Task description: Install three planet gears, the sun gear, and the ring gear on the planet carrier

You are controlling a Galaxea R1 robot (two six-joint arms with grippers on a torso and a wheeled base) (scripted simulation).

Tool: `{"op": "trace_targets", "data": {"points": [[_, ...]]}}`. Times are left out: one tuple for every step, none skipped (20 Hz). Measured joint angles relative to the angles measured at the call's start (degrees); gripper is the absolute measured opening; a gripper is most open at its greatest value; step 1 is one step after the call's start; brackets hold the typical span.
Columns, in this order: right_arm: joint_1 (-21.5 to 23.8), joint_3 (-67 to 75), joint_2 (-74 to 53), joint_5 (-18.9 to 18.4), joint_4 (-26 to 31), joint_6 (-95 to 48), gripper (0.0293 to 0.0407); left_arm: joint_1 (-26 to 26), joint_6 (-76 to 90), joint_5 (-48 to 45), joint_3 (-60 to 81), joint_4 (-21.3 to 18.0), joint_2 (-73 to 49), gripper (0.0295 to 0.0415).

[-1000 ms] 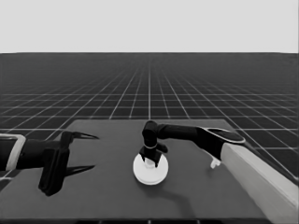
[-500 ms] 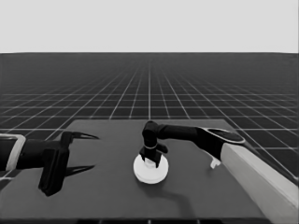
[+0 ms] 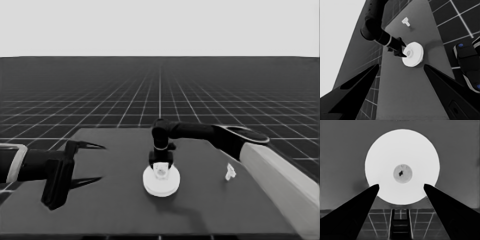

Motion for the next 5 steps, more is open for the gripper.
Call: {"op": "trace_targets", "data": {"points": [[1.96, 21.7, -14.78, 0.01, 2.08, -1.61, 0.0386, 0.0, 0.0, 0.0, 0.0, 0.0, 0.0, 0.0385], [3.49, 28.55, -33.14, 0.74, 3.71, -9.28, 0.0385, 0.0, 0.0, 0.0, 0.0, 0.0, 0.0, 0.0385], [4.32, 25.49, -42.34, 1.2, 4.82, -19.07, 0.0385, 0.0, 0.0, 0.0, 0.0, 0.0, 0.0, 0.0385], [4.73, 20.96, -45.94, 1.3, 5.43, -25.93, 0.0385, 0.0, 0.0, 0.0, 0.0, 0.0, 0.0, 0.0385], [4.93, 17.44, -47.16, 1.3, 5.75, -30.15, 0.0385, 0.0, 0.0, 0.0, 0.0, 0.0, 0.0, 0.0385]]}}
